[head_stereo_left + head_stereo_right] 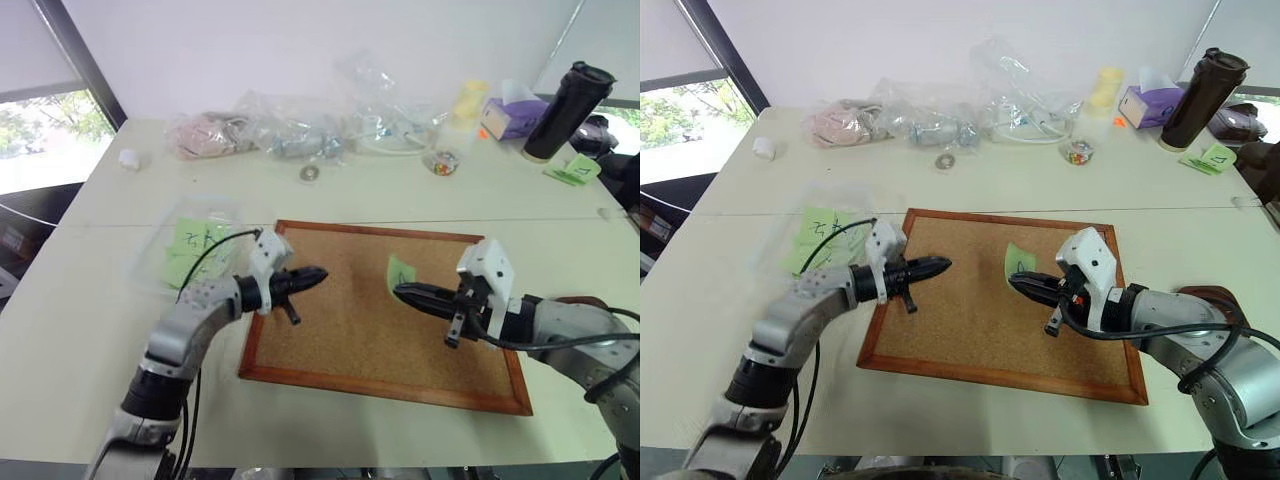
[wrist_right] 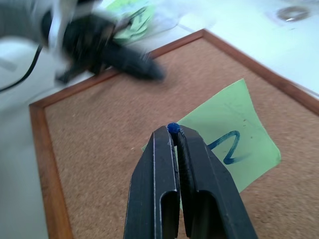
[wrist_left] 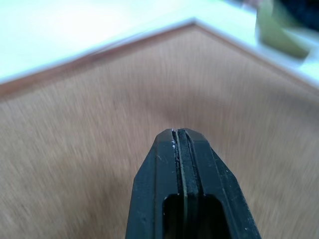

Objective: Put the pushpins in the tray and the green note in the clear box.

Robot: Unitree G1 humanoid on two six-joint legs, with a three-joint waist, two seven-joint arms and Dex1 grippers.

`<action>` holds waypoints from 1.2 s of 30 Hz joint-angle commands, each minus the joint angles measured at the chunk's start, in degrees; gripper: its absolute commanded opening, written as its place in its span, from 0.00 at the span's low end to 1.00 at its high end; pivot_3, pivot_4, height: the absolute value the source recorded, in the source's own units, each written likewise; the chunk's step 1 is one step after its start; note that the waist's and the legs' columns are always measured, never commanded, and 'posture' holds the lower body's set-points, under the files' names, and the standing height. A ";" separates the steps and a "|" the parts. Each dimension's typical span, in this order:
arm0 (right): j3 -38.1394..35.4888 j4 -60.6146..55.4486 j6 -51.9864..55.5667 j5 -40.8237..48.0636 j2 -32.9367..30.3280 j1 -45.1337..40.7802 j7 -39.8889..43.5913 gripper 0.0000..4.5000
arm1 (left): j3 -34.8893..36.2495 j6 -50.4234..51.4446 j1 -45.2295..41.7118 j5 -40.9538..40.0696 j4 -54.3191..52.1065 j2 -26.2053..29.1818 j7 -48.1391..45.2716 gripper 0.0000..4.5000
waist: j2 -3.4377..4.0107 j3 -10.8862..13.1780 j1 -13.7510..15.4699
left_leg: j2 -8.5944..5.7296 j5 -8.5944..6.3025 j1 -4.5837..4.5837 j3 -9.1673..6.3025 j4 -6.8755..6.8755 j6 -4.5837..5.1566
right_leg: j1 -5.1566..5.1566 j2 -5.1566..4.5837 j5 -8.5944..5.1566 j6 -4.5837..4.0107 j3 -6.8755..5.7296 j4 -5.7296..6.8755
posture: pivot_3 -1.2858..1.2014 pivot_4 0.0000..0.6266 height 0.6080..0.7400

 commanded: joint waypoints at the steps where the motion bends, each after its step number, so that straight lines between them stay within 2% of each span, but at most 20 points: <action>1: 0.96 -2.49 -2.60 -1.05 -1.89 -1.46 1.71 0.00 | 1.03 4.99 -2.68 -5.78 -1.62 -0.89 -1.45 0.45 | -0.03 0.02 -0.05 | 0.00 0.00 0.00 0.00 0.00 0.00 | 0.00 0.00 0.00 0.00 0.00 0.00 | 0.52 0.24 1.00; 5: 2.90 -2.17 -4.72 -3.42 -3.71 -2.34 3.12 0.00 | 0.98 9.31 -6.12 -9.48 -0.28 -3.49 -0.64 0.91 | -0.13 0.08 -0.04 | 0.00 0.00 0.00 0.00 0.00 -0.01 | -0.01 0.00 0.00 0.00 0.00 0.00 | 0.52 0.24 1.00; 12: 4.13 -2.16 -6.39 -5.52 -5.46 -3.50 4.31 0.00 | 0.63 15.55 -8.99 -14.05 2.14 -11.54 3.44 0.91 | -0.29 0.17 0.02 | -0.02 0.01 -0.01 0.00 0.03 -0.01 | 0.00 0.00 0.00 0.00 0.00 0.00 | 0.52 0.24 1.00; 18: 4.27 -2.63 -6.52 -6.13 -5.60 -4.31 4.27 0.00 | -0.41 17.99 -8.94 -14.01 3.98 -13.64 4.96 0.91 | -0.30 0.18 0.00 | 0.01 0.01 0.00 0.01 0.01 -0.02 | -0.03 0.02 0.00 0.00 0.00 0.02 | 0.52 0.24 1.00; 19: 4.23 -2.76 -6.50 -6.21 -5.62 -4.33 4.30 0.00 | -0.17 18.49 -9.00 -14.36 4.40 -14.23 5.24 0.79 | -0.30 0.18 0.00 | 0.00 0.01 -0.01 0.01 0.02 -0.02 | -0.03 0.02 0.00 0.00 0.00 0.01 | 0.52 0.24 1.00; 21: 4.17 -2.97 -6.77 -6.81 -5.80 -4.15 4.46 0.00 | 0.10 18.80 -9.25 -14.83 4.88 -14.70 4.85 0.63 | -0.31 0.18 0.13 | -0.01 0.01 -0.01 0.01 0.02 -0.02 | -0.03 0.01 0.00 0.00 0.00 0.00 | 0.52 0.24 1.00; 26: 3.95 -3.21 -6.86 -7.18 -5.60 -3.78 4.42 0.00 | -0.04 18.57 -9.42 -14.44 5.30 -14.03 4.39 0.06 | -0.31 0.19 0.04 | -0.01 0.01 -0.01 0.01 0.03 -0.03 | -0.03 0.01 0.00 0.00 0.00 0.01 | 0.52 0.24 1.00; 27: 3.91 -3.23 -6.89 -7.25 -5.56 -3.69 4.39 0.00 | -0.04 18.56 -9.37 -14.49 5.26 -13.89 4.30 0.01 | -0.32 0.19 0.03 | -0.01 0.01 -0.01 0.01 0.03 -0.03 | -0.03 0.01 0.00 0.00 0.00 0.01 | 0.52 0.24 1.00; 32: 1.26 -3.16 -6.54 -6.61 -5.72 -3.45 3.99 0.00 | -1.26 16.60 -8.13 -12.95 4.41 -10.73 2.59 0.01 | -0.31 0.18 0.02 | -0.01 0.02 -0.01 0.01 0.02 -0.03 | -0.04 0.01 0.00 0.00 0.00 0.01 | 0.52 0.24 1.00; 36: -13.38 0.11 -2.73 -1.86 -5.38 -0.85 2.28 0.00 | -1.90 13.77 -6.04 -11.33 3.38 -6.56 0.53 0.01 | -0.30 0.18 0.13 | -0.01 0.01 -0.03 0.01 0.02 -0.03 | -0.05 0.00 0.00 0.00 0.01 0.00 | 0.52 0.24 1.00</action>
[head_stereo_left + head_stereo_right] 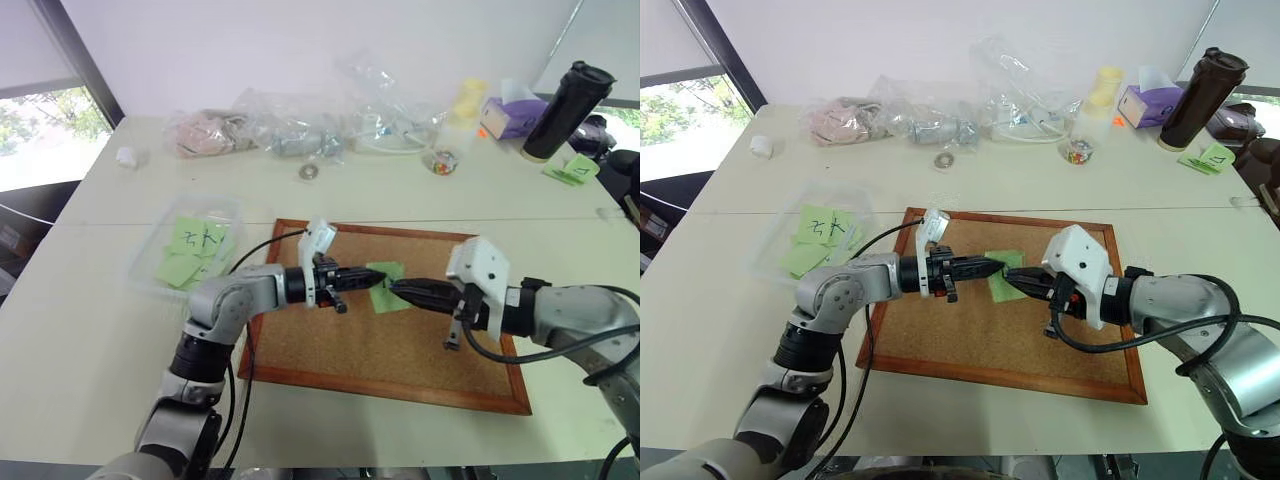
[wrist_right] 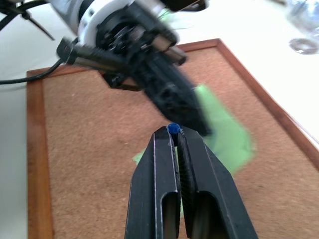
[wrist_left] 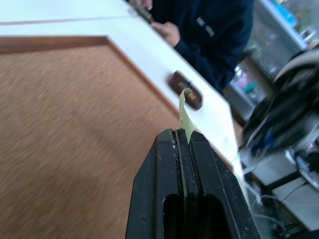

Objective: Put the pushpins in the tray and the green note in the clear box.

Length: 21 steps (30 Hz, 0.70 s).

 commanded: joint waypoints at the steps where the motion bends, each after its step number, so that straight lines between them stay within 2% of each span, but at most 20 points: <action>1: -13.75 2.42 2.02 2.94 -0.25 2.86 -1.26 0.00 | 0.08 -3.00 1.18 0.90 -2.73 2.23 -1.80 0.01 | -0.01 0.00 0.25 | 0.00 0.00 0.00 0.00 0.00 0.00 | 0.01 0.00 0.00 0.00 0.00 0.00 | 0.52 0.24 1.00; 4: -22.14 7.82 3.36 3.62 1.53 6.94 -2.34 0.00 | 0.26 -3.52 1.65 0.67 -3.71 3.12 -1.85 0.01 | -0.03 0.01 0.39 | -0.03 0.00 0.00 -0.04 0.02 0.01 | 0.09 -0.01 0.00 0.00 -0.03 -0.03 | 0.52 0.24 1.00; 8: -28.16 18.66 -1.49 -3.87 2.19 15.18 -2.81 0.00 | -0.02 -4.95 2.41 0.98 -5.74 4.18 -2.28 0.01 | -0.01 0.00 0.09 | -0.01 0.00 0.02 -0.02 0.00 0.01 | 0.07 -0.02 0.00 0.00 -0.01 0.00 | 0.52 0.24 1.00; 14: -28.43 31.04 -7.06 -10.26 2.40 20.18 -2.61 0.00 | -4.02 -10.16 3.53 4.42 -8.62 6.27 -4.75 0.01 | 0.11 -0.04 -0.19 | 0.01 0.00 0.11 0.14 -0.03 0.01 | 0.05 0.00 0.00 0.00 0.11 0.04 | 0.52 0.24 1.00; 21: -28.85 38.46 -8.63 -11.22 2.33 20.75 -1.67 0.00 | -5.33 -11.61 4.33 4.37 -9.72 5.96 -5.62 0.01 | 0.13 -0.05 -0.08 | 0.01 0.00 0.10 0.14 -0.02 0.00 | 0.06 0.01 0.00 0.00 0.12 0.03 | 0.52 0.24 1.00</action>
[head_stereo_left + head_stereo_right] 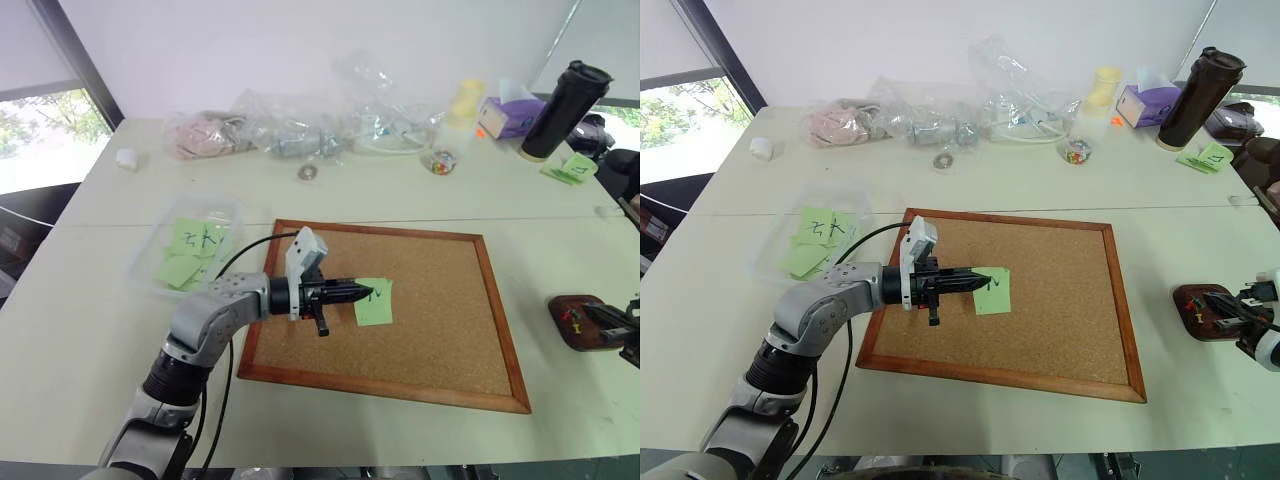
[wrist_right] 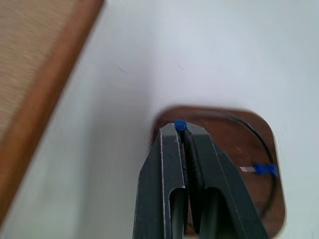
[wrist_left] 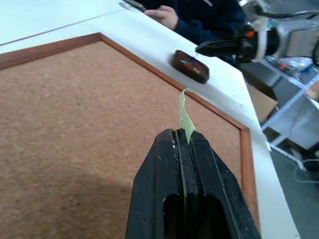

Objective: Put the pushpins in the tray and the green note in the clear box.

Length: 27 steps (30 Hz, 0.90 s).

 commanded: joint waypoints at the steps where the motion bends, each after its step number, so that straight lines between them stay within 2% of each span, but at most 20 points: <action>1: -1.27 1.28 -1.64 -0.59 -0.17 0.18 0.53 0.00 | -0.48 -1.25 0.20 -0.07 -2.35 -0.33 -0.40 0.01 | 0.00 0.00 0.01 | 0.00 0.00 0.00 0.00 0.00 0.00 | 0.00 0.00 0.00 0.00 0.00 0.00 | 0.52 0.24 1.00; 3: -0.71 1.87 -1.34 -0.41 0.23 0.04 0.54 0.00 | -0.57 -1.69 0.35 0.10 -2.49 -0.30 -0.58 0.01 | 0.00 0.00 0.02 | 0.00 0.00 0.00 0.00 0.00 0.00 | 0.00 0.00 0.00 0.00 0.00 0.00 | 0.52 0.24 1.00; 4: -0.52 2.45 -1.35 -0.38 0.35 -0.08 0.61 0.15 | -0.62 -1.85 0.43 0.13 -2.61 -0.30 -0.65 0.00 | 0.00 0.00 0.02 | 0.00 0.00 -0.01 0.00 0.01 0.00 | 0.00 0.00 0.00 0.00 0.00 0.00 | 0.52 0.24 1.00; 6: -0.17 3.58 -2.09 -0.86 0.41 -0.24 0.60 0.30 | -0.70 -2.32 0.49 0.22 -2.69 -0.11 -1.04 0.00 | 0.00 0.00 0.04 | 0.00 0.00 -0.01 0.00 0.01 0.00 | 0.01 0.00 0.00 0.00 0.00 0.00 | 0.52 0.24 1.00; 8: -0.29 4.27 -2.68 -1.12 0.27 -0.20 0.68 0.54 | -0.85 -3.21 0.54 0.45 -2.79 0.43 -1.84 0.00 | 0.00 0.00 0.06 | -0.01 0.00 -0.01 0.00 0.01 0.00 | 0.01 -0.01 0.00 0.00 0.00 0.00 | 0.52 0.24 1.00; 10: -0.64 4.42 -2.67 -0.83 0.22 -0.31 0.94 0.73 | -0.77 -3.58 0.56 0.40 -2.79 0.78 -2.32 0.00 | 0.01 0.00 0.03 | -0.01 0.00 -0.01 0.00 0.01 0.00 | 0.01 0.00 0.00 0.00 0.00 0.00 | 0.52 0.24 1.00; 12: -1.43 3.68 -2.27 0.17 0.25 -0.62 1.33 0.99 | -0.60 -3.99 0.73 0.09 -2.93 1.02 -2.93 0.00 | 0.01 0.00 0.02 | -0.01 0.00 0.00 0.00 0.01 0.00 | 0.01 0.00 0.00 0.00 0.00 0.00 | 0.52 0.24 1.00; 16: -3.79 -3.90 4.25 8.95 -0.20 -2.96 3.81 0.99 | 0.06 -4.53 1.17 -0.74 -3.84 1.86 -4.34 0.00 | 0.06 0.00 -0.12 | 0.00 0.00 0.00 0.00 0.01 0.00 | 0.01 0.00 0.00 0.00 0.00 0.00 | 0.52 0.24 1.00; 21: -0.49 -16.77 10.49 16.88 -2.44 -5.81 5.45 0.99 | 1.56 -5.93 0.85 0.51 -6.31 5.42 -4.35 0.00 | 0.08 0.00 -0.04 | 0.05 0.00 -0.01 -0.01 0.01 0.00 | 0.00 0.02 0.00 0.00 -0.01 -0.01 | 0.52 0.24 1.00; 23: 3.60 -22.45 12.59 20.47 -3.29 -8.70 5.57 0.99 | 3.86 -5.63 0.40 0.33 -8.29 7.44 -3.07 0.00 | 0.03 0.03 -0.06 | 0.05 0.00 -0.02 -0.01 0.02 0.00 | 0.01 0.01 0.00 0.00 -0.01 -0.01 | 0.52 0.24 1.00; 27: 15.13 -29.00 16.79 28.99 -2.08 -20.82 3.38 0.99 | 12.84 -1.24 -0.22 -2.73 -12.27 10.21 4.20 0.00 | -0.01 0.07 -0.42 | 0.10 0.00 -0.04 -0.04 0.02 0.00 | -0.02 0.01 0.00 0.00 -0.04 -0.01 | 0.52 0.24 1.00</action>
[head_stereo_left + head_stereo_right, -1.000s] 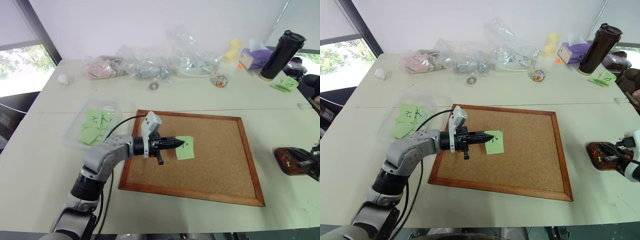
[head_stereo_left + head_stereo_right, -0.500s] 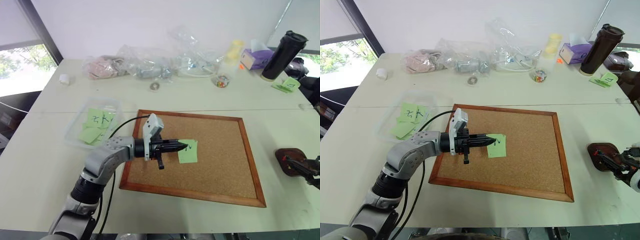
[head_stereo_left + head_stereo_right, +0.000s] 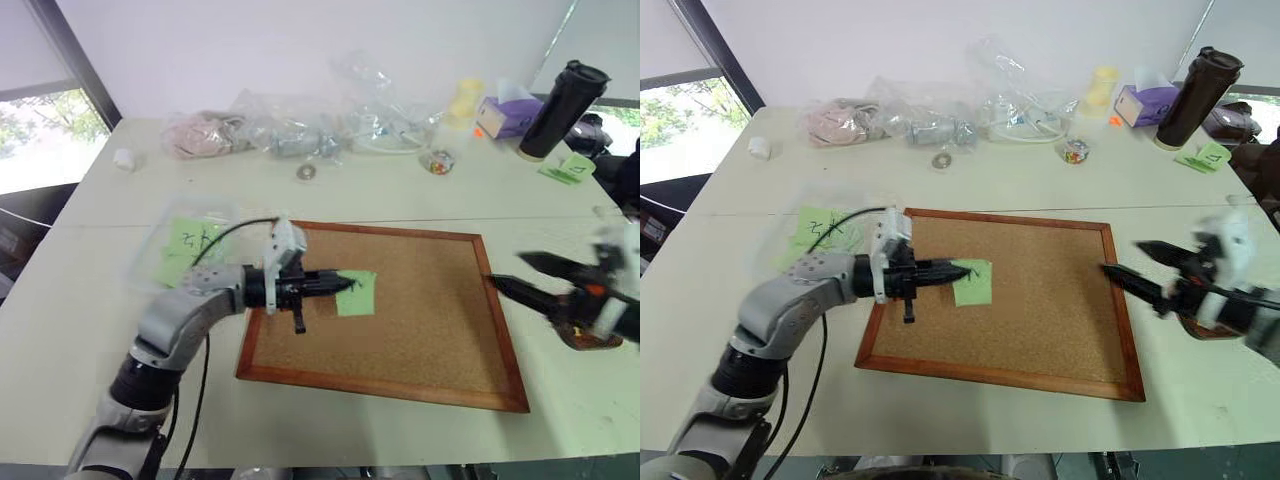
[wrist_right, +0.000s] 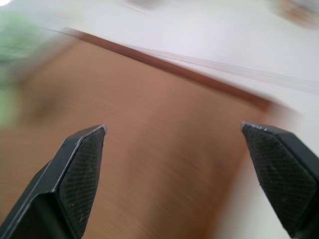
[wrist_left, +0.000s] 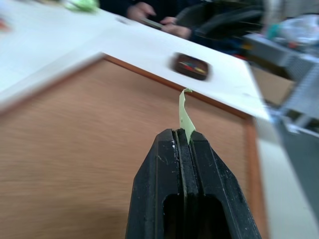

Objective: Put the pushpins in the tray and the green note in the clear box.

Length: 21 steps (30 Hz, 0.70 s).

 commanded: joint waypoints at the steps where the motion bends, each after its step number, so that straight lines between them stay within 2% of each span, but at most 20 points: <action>1: 7.30 -4.94 2.12 5.33 0.29 -6.14 -0.97 0.99 | 8.21 2.92 -0.87 -2.45 -4.93 2.08 6.05 0.00 | -0.03 0.01 0.10 | 0.00 0.00 0.00 -0.01 0.00 0.00 | 0.00 0.00 0.00 0.00 -0.01 0.00 | 0.52 0.24 1.00; 6: 17.78 -5.68 1.22 3.68 0.21 -12.15 0.88 0.99 | 17.80 7.97 -0.66 -4.23 -8.62 5.67 14.37 0.00 | -0.18 0.09 0.55 | -0.09 -0.01 -0.18 -0.16 0.02 0.02 | -0.06 -0.06 0.00 0.00 -0.14 -0.07 | 0.52 0.24 1.00; 10: 26.56 -2.03 -3.37 -3.34 -0.81 -16.74 5.99 0.99 | 28.85 10.50 3.32 -2.68 -7.89 10.67 20.27 0.00 | -0.18 0.09 -0.06 | -0.08 -0.01 -0.18 -0.14 0.01 0.01 | -0.13 -0.05 0.00 0.00 -0.16 -0.04 | 0.52 0.24 1.00; 15: 30.87 1.36 -7.14 -7.87 -0.02 -19.11 9.53 0.99 | 30.81 10.19 6.54 1.61 -3.87 14.78 23.51 0.00 | -0.19 0.10 -0.46 | -0.05 0.00 -0.13 -0.13 -0.04 0.00 | -0.11 -0.04 0.00 0.00 -0.18 -0.01 | 0.52 0.24 1.00; 20: 32.41 3.27 -9.18 -10.61 0.51 -20.30 10.82 0.99 | 29.68 9.72 10.13 3.16 -1.89 15.48 23.02 0.00 | -0.19 0.10 -0.79 | -0.08 -0.01 -0.14 -0.14 -0.03 -0.01 | -0.12 -0.07 0.00 0.00 -0.17 -0.01 | 0.52 0.24 1.00; 21: 32.66 3.56 -9.59 -11.20 0.56 -20.39 11.01 1.00 | 29.02 9.29 10.94 3.68 -1.34 15.46 22.83 0.07 | -0.19 0.10 -0.92 | -0.07 -0.01 -0.14 -0.14 -0.04 -0.01 | -0.13 -0.06 0.00 0.00 -0.17 0.00 | 0.52 0.24 1.00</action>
